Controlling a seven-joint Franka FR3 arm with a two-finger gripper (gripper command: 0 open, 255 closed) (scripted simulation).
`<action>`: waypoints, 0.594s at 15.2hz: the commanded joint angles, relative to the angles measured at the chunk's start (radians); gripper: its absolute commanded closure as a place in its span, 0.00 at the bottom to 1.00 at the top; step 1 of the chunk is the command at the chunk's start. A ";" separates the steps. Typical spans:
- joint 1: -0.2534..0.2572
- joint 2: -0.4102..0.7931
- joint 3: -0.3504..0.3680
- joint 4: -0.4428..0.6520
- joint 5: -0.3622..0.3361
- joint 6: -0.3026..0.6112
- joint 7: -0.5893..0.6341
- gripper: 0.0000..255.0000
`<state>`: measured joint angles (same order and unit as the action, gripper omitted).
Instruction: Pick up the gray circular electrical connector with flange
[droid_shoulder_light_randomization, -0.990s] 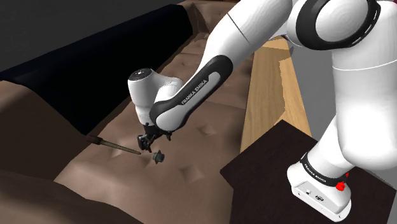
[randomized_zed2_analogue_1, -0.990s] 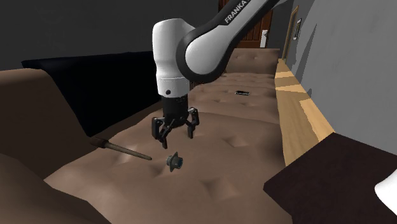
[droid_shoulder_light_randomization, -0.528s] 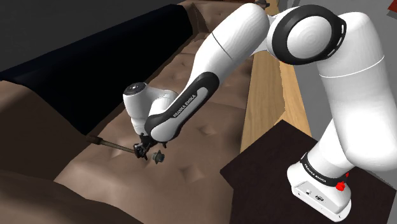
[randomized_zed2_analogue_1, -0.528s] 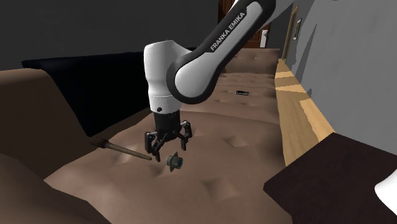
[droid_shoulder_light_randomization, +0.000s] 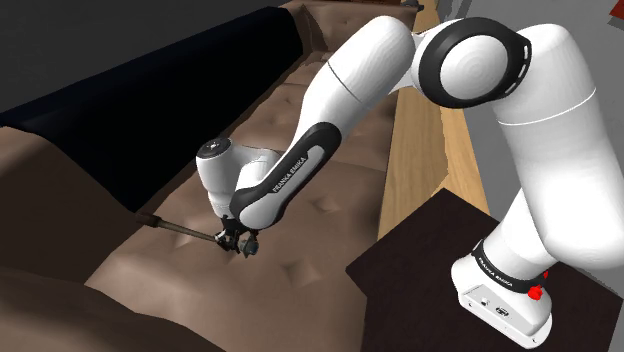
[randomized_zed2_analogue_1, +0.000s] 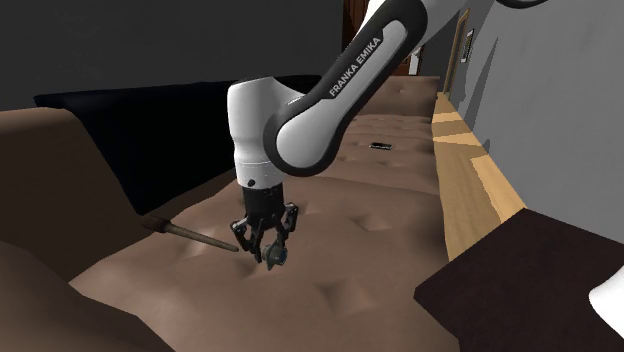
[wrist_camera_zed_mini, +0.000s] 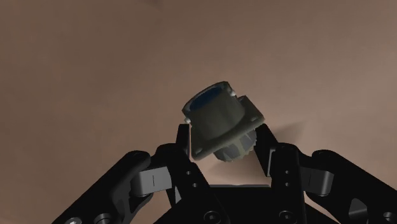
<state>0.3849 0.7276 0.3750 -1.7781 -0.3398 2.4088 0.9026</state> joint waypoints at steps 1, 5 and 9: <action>0.000 0.000 0.000 0.000 0.000 0.000 0.000 1.00; 0.000 0.000 0.000 0.000 0.000 0.000 0.000 1.00; -0.009 -0.028 0.011 -0.004 0.012 -0.024 -0.008 1.00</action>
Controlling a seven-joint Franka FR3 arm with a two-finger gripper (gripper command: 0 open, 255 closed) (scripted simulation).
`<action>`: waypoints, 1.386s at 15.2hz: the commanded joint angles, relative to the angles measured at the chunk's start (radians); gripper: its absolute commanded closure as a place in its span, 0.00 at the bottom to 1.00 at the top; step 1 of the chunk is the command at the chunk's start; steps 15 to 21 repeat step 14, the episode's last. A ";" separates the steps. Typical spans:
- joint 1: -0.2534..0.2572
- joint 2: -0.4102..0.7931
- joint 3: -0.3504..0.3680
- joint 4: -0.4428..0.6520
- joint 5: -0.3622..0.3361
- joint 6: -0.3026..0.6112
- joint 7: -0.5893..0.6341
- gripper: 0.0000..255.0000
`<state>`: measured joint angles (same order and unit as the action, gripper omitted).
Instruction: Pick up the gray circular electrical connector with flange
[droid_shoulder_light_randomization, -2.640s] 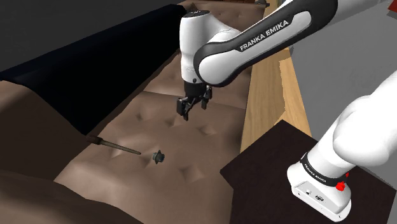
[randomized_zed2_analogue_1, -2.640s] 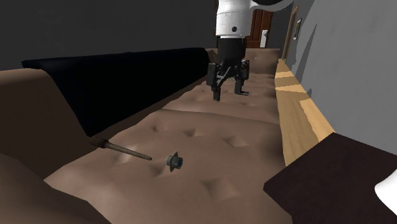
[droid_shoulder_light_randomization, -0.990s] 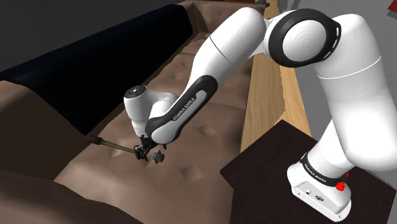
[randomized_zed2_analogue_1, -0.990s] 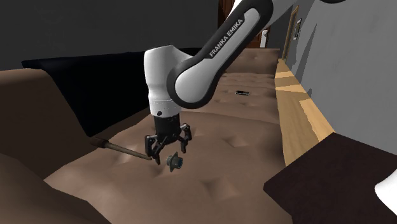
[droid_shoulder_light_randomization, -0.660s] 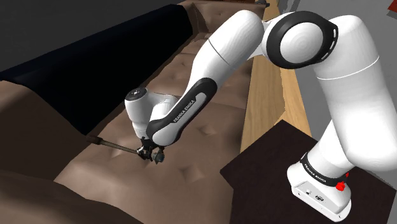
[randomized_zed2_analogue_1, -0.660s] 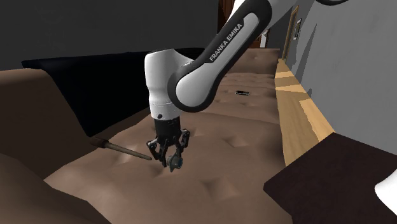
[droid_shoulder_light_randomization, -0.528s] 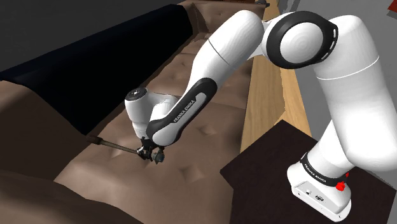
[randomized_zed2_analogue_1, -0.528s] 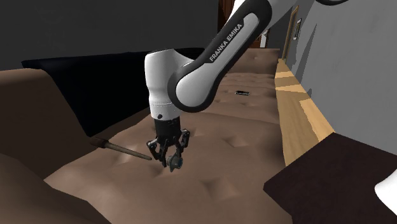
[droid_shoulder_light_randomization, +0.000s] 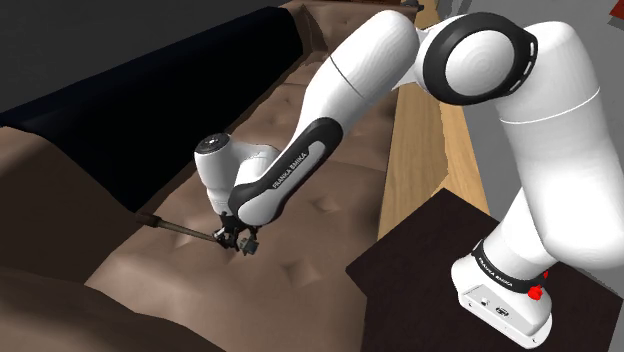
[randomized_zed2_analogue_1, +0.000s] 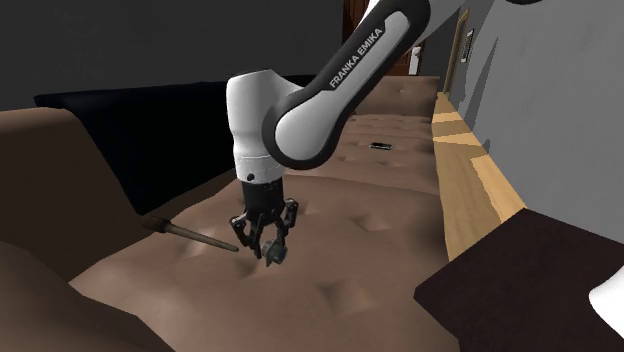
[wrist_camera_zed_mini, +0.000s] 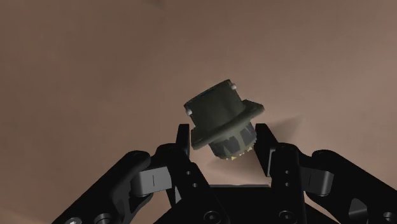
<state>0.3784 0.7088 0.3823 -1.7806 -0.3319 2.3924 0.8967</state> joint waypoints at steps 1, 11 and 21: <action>-0.005 -0.020 0.007 -0.003 0.008 -0.016 -0.004 1.00; -0.031 -0.114 0.043 -0.009 0.050 -0.102 -0.027 1.00; -0.034 -0.124 0.047 -0.009 0.055 -0.112 -0.030 1.00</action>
